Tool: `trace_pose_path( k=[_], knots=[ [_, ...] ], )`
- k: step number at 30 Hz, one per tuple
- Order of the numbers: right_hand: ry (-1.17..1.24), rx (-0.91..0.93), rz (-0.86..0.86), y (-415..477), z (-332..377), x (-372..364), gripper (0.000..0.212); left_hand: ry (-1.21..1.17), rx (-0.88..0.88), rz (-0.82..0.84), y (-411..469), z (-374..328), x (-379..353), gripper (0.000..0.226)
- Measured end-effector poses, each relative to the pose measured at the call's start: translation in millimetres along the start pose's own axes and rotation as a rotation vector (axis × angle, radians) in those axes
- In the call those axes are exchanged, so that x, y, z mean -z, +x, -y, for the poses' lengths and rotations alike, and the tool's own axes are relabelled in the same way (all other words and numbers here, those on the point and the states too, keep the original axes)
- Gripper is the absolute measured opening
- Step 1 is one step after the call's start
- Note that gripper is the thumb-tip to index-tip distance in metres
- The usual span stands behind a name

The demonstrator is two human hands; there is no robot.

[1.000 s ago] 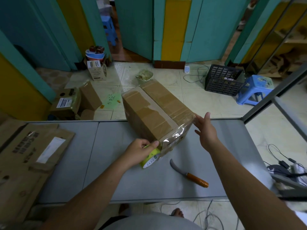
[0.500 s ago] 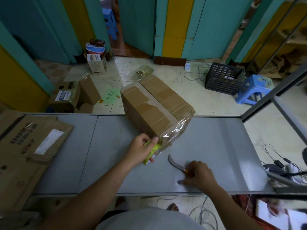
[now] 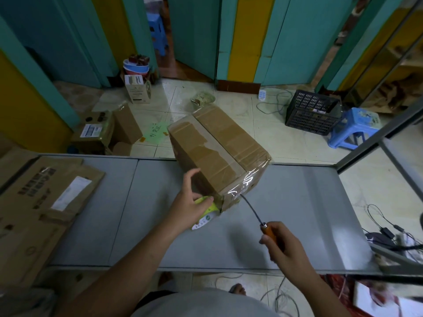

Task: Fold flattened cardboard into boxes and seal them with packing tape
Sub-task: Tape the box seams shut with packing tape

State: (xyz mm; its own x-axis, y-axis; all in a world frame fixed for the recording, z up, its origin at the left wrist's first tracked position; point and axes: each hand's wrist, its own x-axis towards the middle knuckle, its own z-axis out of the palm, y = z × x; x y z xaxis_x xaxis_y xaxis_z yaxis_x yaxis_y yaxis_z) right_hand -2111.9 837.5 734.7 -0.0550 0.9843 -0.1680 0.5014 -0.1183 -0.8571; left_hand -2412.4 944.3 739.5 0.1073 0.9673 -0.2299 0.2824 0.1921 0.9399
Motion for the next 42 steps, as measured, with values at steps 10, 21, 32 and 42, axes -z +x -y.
trace_pose_path(
  k=[10,21,32,42],
  knots=[
    [-0.152,0.086,0.071,3.7,88.8,-10.6,0.029,0.012,-0.086,0.210,-5.9,-23.5,6.7,0.082],
    [-0.449,0.063,0.136,36.4,123.4,-29.8,0.025,0.442,-0.068,0.117,-8.7,-31.2,2.8,0.083],
    [-0.470,-0.055,0.247,70.6,154.8,-38.3,0.030,0.546,-0.145,0.137,-6.7,-26.8,9.0,0.081],
    [-0.262,-0.025,0.151,7.0,109.2,-19.0,0.016,0.538,-0.168,0.161,0.6,-20.7,16.5,0.075]
  ],
)
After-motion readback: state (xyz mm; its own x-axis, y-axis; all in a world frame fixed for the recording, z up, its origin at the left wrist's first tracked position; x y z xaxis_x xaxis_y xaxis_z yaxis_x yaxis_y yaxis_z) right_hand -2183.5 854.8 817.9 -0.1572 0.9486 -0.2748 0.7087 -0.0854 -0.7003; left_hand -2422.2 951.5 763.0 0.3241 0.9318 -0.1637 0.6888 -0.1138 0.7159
